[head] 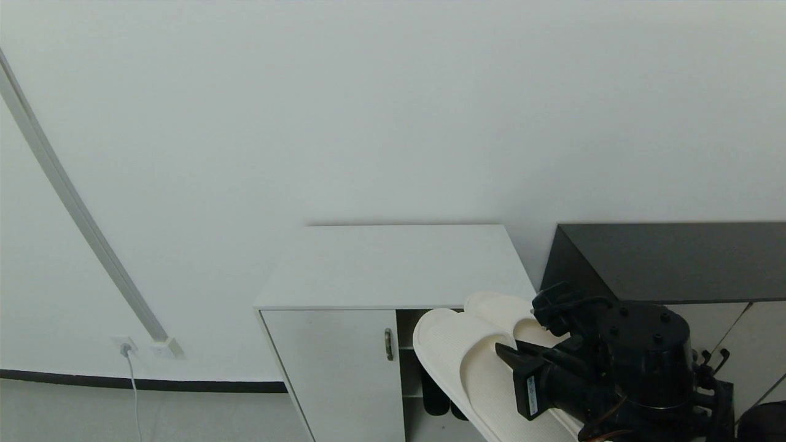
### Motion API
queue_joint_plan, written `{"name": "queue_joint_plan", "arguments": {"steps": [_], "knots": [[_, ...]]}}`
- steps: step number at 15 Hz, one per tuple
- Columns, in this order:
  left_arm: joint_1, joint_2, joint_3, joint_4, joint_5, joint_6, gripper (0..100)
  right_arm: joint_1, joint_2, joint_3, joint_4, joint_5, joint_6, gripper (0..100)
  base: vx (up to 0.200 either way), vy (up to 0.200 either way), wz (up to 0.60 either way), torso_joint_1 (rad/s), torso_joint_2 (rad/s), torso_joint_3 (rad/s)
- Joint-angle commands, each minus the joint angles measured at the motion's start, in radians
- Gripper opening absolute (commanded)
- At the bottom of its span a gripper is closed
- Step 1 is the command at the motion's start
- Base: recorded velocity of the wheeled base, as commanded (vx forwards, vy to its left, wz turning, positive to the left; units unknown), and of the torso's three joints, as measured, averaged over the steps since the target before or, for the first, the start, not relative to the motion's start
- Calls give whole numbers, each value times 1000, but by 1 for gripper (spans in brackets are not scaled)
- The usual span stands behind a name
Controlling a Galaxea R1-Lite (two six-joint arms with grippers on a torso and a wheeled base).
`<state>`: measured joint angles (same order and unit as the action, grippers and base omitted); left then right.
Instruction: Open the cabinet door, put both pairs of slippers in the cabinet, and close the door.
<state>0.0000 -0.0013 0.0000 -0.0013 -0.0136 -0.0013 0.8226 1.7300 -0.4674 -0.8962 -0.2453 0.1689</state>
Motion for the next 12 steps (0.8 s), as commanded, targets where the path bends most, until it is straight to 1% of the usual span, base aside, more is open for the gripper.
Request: {"name": "queue_joint_plan", "arguments": {"steps": [1,5,12], "knots": [[0,1,0,0,0,1,0,13,3,3,0,3,0,0,0,0,0,-149,320,154],[0,1,0,0,0,1,0,32,13,3,0,0,0,0,0,0,0,-145,332,177],[0,1,0,0,0,1,0,35,23,9,-1,-5,0,0,0,0,0,-152,345,191]]}}
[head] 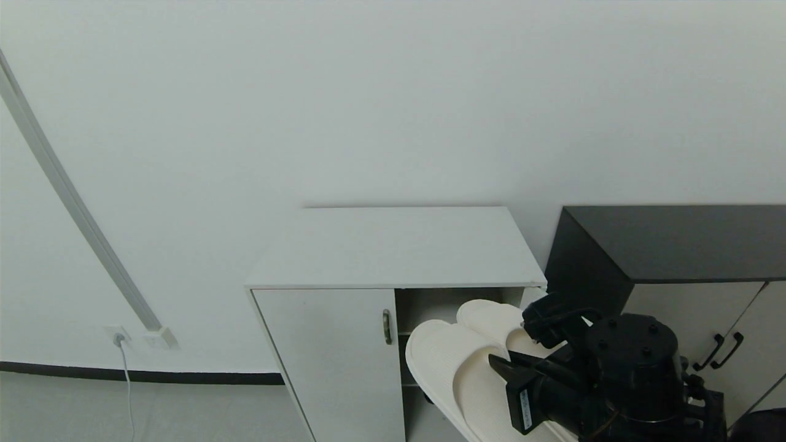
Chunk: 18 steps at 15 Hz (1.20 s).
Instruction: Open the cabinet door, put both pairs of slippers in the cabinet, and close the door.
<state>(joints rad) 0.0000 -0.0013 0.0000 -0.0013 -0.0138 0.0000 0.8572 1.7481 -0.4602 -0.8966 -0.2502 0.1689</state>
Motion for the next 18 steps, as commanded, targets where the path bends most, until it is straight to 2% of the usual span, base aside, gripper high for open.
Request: {"name": "queue_joint_plan", "arguments": {"steps": [1,4,8,18], "knots": [[0,1,0,0,0,0,0,0,7,2,-1,0,0,0,0,0,0,-159,373,203],[0,1,0,0,0,0,0,-1,22,0,-5,0,0,0,0,0,0,-163,385,216],[0,1,0,0,0,0,0,-1,54,26,-107,-4,-23,0,0,0,0,-199,461,265],[0,1,0,0,0,0,0,0,59,40,-108,-4,-29,0,0,0,0,-210,533,322]]}}
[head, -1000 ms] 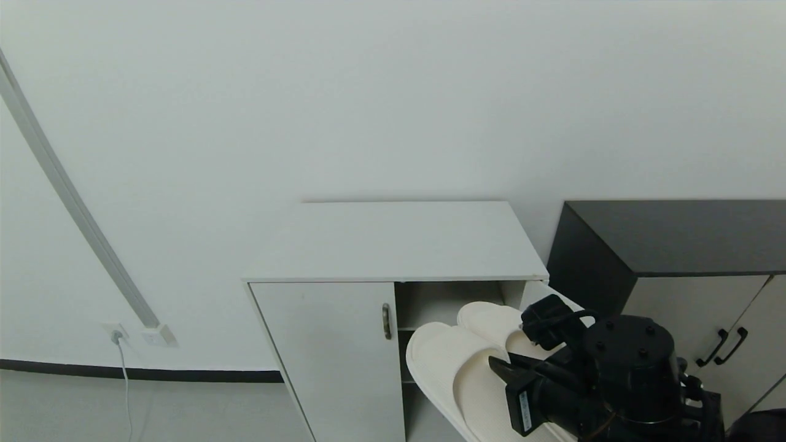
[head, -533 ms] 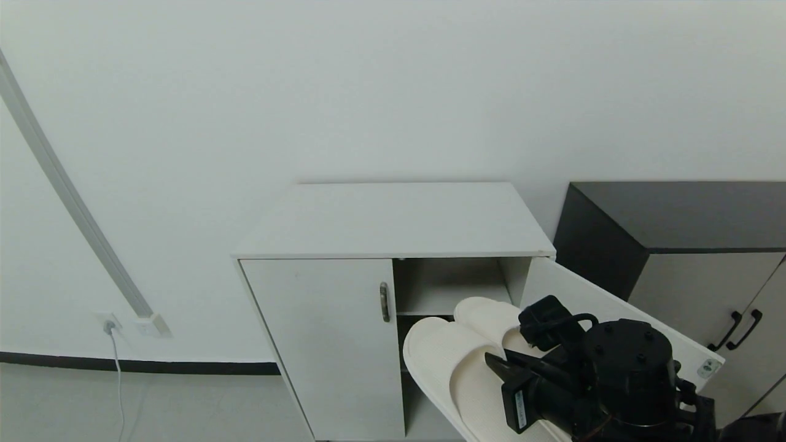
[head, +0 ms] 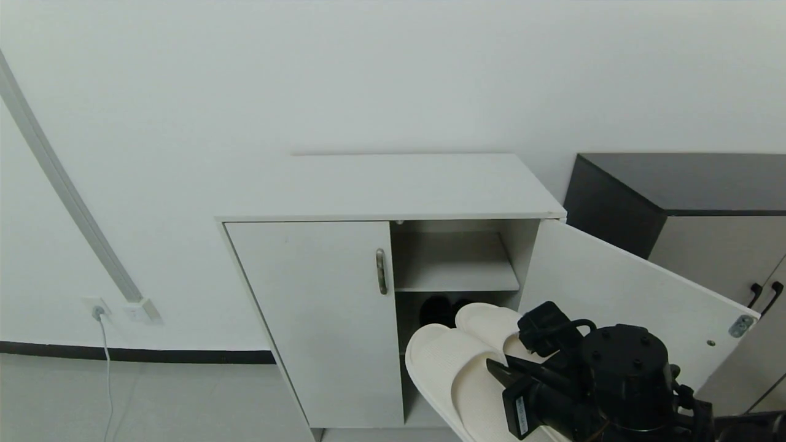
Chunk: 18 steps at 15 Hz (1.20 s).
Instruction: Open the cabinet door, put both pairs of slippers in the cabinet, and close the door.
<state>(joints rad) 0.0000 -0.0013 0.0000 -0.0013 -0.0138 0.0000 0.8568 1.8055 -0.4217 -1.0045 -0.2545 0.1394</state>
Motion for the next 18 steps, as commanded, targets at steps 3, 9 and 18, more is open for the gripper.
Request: {"name": "queue_joint_plan", "arguments": {"steps": [3,9,18], "knots": [[0,1,0,0,0,0,0,1,3,0,0,0,0,0,0,0,0,-173,497,317],[0,1,0,0,0,0,0,-1,41,4,-39,1,0,0,0,0,0,-144,482,335],[0,1,0,1,-2,29,0,-5,67,6,-57,0,2,0,0,0,0,-56,398,326]]}}
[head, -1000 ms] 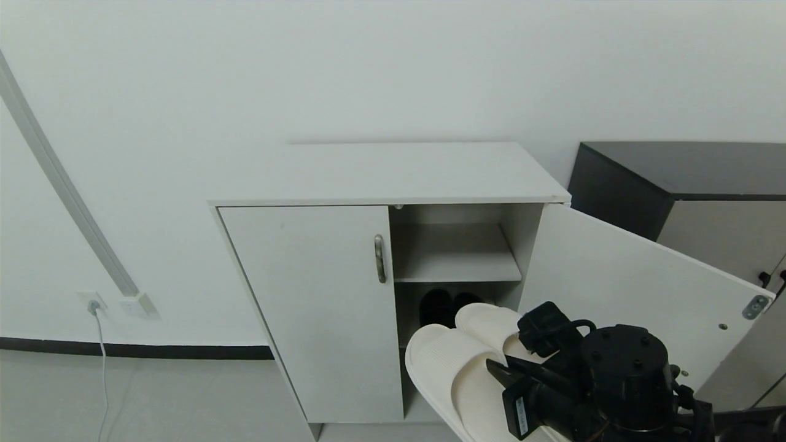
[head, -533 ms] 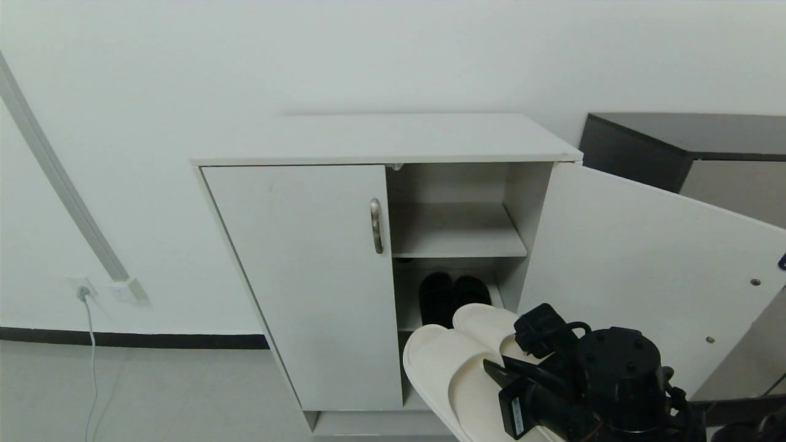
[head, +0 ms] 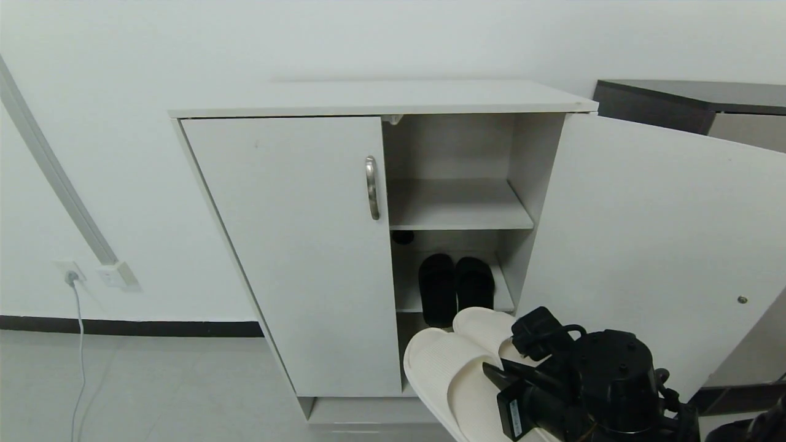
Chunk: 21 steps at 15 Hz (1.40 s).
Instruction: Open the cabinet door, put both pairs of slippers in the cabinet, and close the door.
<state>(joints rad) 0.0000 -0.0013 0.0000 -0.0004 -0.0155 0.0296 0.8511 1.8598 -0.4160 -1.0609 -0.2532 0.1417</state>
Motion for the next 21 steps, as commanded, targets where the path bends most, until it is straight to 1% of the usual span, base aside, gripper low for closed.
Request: {"name": "queue_joint_plan", "arguments": {"steps": [1,3,6,9,10,11,12,13,14,15,16,18,19,21], "knots": [[0,1,0,-1,0,0,0,0,13,0,-5,-1,-1,0,0,0,0,0,0,0],[0,1,0,0,0,0,0,0,15,13,-41,-1,-2,0,0,0,0,0,0,0],[0,1,0,-1,0,-11,0,2,13,14,-42,-1,-4,0,0,0,0,0,0,0],[0,1,0,0,2,-10,0,2,16,13,-42,-3,-14,0,0,0,0,0,0,0],[0,1,0,0,2,-10,0,2,25,9,-53,-3,-24,0,0,0,0,-7,71,149],[0,1,0,0,2,-10,0,5,47,-3,-91,-11,-25,0,0,0,0,-17,232,134],[0,1,0,0,2,-10,0,6,84,-32,-142,-54,-25,0,0,0,0,-2,134,71],[0,1,0,0,2,-10,0,9,127,-84,-163,-141,-25,0,0,0,0,-2,80,51],[0,1,0,-1,2,-10,0,19,159,-144,-149,-224,-22,0,0,0,0,2,61,17],[0,1,0,0,2,-8,0,31,177,-193,-113,-284,-16,0,0,0,0,0,0,0],[0,1,0,0,2,-8,0,42,179,-247,-47,-331,-13,0,0,0,0,0,0,0],[0,1,0,-1,0,-8,0,66,179,-376,98,-440,36,0,0,0,0,0,0,0],[0,1,0,-1,0,-7,0,69,177,-454,199,-489,70,0,0,0,0,0,0,0],[0,1,0,-1,0,-5,0,72,154,-580,400,-531,142,0,0,0,0,0,0,0]]}}
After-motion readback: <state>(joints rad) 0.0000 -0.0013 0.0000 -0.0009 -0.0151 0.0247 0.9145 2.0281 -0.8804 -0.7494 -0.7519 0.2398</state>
